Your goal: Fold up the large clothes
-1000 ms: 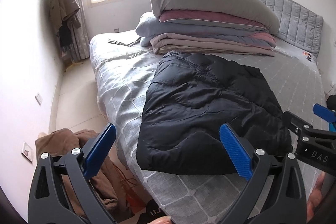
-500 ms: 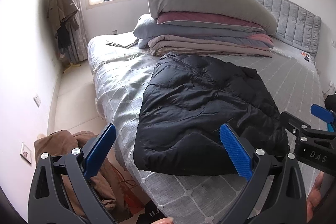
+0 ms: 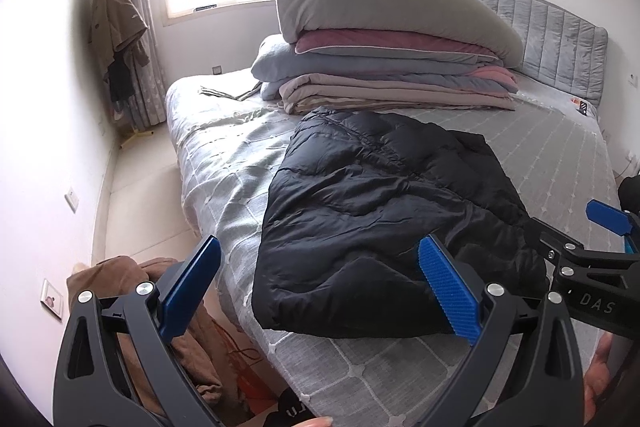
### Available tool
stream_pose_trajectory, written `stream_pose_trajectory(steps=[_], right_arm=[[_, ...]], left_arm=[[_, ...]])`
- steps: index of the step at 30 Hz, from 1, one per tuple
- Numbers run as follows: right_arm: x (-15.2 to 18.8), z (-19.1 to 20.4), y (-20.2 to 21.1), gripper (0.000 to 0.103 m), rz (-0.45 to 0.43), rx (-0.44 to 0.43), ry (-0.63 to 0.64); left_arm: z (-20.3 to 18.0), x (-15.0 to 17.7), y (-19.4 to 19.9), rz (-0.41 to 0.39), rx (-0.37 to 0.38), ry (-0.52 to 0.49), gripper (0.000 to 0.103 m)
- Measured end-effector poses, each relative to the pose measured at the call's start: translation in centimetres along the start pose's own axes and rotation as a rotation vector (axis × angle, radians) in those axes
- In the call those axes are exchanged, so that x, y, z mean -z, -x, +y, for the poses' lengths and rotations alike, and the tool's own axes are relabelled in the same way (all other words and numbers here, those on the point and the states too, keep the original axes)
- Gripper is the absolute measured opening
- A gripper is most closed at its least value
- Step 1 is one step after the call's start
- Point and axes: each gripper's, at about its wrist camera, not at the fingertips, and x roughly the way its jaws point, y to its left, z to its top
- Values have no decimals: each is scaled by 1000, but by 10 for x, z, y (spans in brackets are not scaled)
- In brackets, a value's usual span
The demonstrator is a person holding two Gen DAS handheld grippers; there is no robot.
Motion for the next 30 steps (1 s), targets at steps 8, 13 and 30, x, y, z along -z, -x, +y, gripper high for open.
stream_pose_trajectory(steps=[8,13,30], right_arm=[[0,-1,1,96,-1,0,2],[-1,-3,1,96,-3,1,0],[2,-17,4,96,-1,9,-42]], left_arm=[[-2,-1,1,-3,35,7,96],[-4,-1,-2,15,74,26,96],[-8,1,-7,27,51,68,96]])
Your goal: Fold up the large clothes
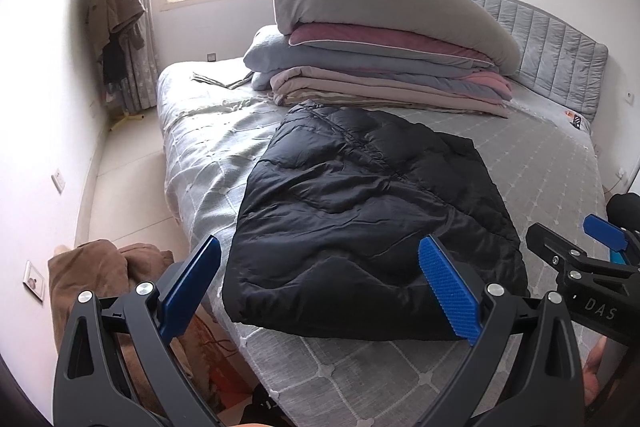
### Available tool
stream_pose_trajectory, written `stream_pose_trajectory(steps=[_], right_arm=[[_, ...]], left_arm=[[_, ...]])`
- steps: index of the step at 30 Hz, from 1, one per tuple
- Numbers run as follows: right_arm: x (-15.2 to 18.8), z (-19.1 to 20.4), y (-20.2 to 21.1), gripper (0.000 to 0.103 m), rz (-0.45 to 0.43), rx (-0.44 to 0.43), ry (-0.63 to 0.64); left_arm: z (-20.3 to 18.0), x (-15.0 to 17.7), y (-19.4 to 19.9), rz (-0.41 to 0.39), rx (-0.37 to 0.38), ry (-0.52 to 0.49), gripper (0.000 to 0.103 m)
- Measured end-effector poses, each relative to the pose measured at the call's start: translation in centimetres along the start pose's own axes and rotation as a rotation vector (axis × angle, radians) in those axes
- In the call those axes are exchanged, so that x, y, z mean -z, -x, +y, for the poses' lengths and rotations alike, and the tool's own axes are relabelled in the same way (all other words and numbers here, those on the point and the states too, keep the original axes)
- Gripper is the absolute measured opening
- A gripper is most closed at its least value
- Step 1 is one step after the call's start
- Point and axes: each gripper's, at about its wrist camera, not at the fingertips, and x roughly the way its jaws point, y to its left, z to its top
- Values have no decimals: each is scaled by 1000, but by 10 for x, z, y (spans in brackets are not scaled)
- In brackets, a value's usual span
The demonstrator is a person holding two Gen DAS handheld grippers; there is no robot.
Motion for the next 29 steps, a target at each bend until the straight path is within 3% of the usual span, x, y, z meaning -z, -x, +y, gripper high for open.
stream_pose_trajectory(steps=[9,13,23,29], right_arm=[[0,-4,1,96,-1,0,-10],[1,-5,0,96,2,-4,-10],[-1,-11,5,96,-7,3,-19],[-2,-18,9,96,-16,1,-32]], left_arm=[[2,0,-3,11,33,25,96],[-2,0,0,-26,40,9,96],[-14,-1,1,-48,-46,-49,94],[-19,0,-2,-29,-12,-63,94]])
